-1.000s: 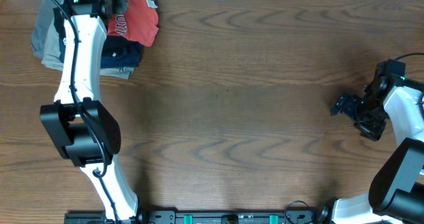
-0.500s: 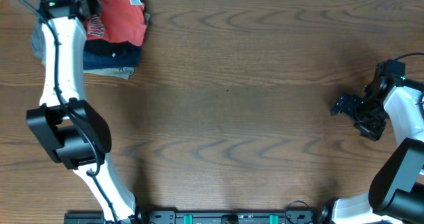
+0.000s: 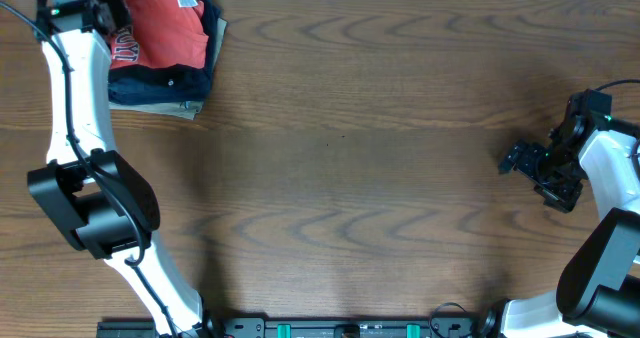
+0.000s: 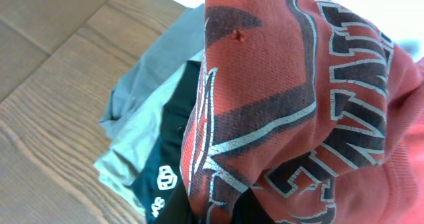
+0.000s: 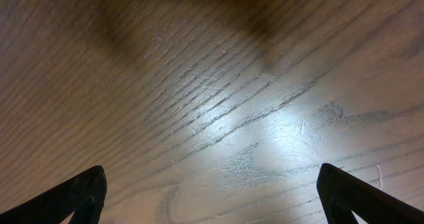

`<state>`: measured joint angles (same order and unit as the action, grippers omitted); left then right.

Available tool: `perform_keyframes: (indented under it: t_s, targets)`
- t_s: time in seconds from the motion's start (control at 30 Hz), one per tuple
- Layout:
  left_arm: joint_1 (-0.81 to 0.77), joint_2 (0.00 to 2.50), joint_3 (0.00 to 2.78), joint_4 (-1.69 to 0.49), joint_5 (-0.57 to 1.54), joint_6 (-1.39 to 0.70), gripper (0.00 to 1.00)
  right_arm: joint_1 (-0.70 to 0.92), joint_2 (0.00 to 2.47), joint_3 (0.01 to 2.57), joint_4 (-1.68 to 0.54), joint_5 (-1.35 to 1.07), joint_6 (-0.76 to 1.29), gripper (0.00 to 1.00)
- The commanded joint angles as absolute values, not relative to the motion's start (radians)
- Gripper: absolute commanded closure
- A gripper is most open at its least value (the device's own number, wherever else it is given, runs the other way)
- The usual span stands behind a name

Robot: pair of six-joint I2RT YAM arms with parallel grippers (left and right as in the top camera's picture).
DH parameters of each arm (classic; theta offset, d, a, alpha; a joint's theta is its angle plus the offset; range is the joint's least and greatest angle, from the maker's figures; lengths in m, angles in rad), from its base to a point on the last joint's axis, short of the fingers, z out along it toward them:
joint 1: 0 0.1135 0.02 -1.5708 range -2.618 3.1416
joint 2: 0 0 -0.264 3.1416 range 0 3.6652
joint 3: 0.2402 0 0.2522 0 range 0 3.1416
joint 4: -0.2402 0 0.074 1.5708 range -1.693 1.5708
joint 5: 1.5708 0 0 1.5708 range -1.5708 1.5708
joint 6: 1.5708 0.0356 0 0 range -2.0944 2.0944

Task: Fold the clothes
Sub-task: 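Lower the coral shirt onto the stack and open the left gripper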

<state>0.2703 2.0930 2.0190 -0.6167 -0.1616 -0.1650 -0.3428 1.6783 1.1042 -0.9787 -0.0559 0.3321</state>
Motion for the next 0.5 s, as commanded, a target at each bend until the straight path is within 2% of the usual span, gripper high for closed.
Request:
perform_keyframes:
  t_s: [0.0, 0.47]
  targets:
    - [0.306, 2.121, 2.012, -0.602, -0.203, -0.183, 0.93, -0.346, 1.679, 1.118, -0.979, -0.056, 0.324, 0.01]
    - [0.313, 2.172, 2.012, -0.549, -0.194, -0.182, 0.93, -0.346, 1.679, 1.118, -0.979, -0.056, 0.324, 0.01]
